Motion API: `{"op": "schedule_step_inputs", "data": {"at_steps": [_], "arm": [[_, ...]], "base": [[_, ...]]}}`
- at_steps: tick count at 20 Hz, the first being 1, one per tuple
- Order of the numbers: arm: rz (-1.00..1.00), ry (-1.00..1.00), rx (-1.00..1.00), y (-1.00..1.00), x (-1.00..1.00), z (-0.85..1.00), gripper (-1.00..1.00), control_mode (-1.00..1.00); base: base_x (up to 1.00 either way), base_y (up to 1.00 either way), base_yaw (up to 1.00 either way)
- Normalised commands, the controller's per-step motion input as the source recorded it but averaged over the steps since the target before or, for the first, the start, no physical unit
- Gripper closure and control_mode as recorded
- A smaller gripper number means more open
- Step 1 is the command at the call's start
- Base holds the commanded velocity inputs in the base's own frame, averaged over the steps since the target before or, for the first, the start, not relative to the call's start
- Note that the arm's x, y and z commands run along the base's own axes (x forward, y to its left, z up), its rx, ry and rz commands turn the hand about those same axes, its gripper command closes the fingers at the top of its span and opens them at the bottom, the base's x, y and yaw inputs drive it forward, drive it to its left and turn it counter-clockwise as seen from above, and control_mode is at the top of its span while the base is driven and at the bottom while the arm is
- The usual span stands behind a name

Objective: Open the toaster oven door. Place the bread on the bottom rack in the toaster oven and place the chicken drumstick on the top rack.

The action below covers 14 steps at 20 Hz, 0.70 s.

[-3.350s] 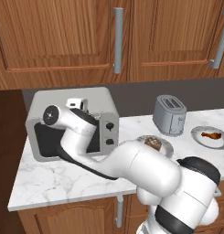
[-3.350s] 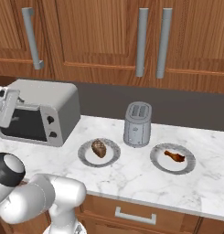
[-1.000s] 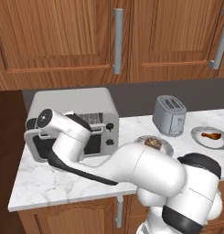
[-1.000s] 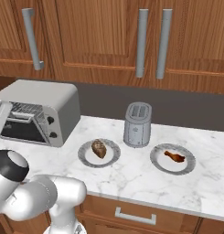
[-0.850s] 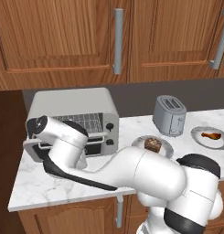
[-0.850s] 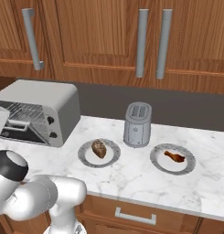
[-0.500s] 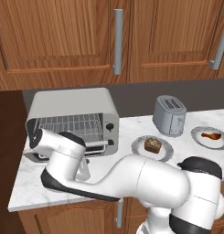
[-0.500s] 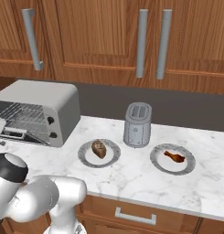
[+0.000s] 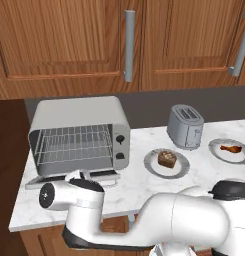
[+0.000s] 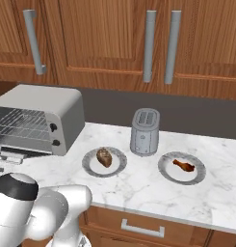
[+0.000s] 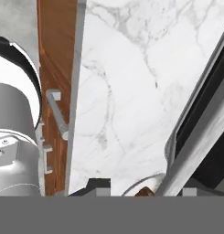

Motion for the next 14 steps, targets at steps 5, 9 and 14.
{"op": "schedule_step_inputs", "data": {"at_steps": [5,9,14], "arm": [[0.05,0.44,-0.21,0.1,-0.71,-0.74,1.0,-1.0],[0.0,0.16,-0.17,0.23,-0.39,0.6,-1.0,-1.0],[0.02,0.06,-0.17,0.06,-0.81,1.0,-1.0,-1.0]], "base": [[0.0,0.0,0.0],[0.0,0.0,0.0],[0.0,0.0,0.0]]}}
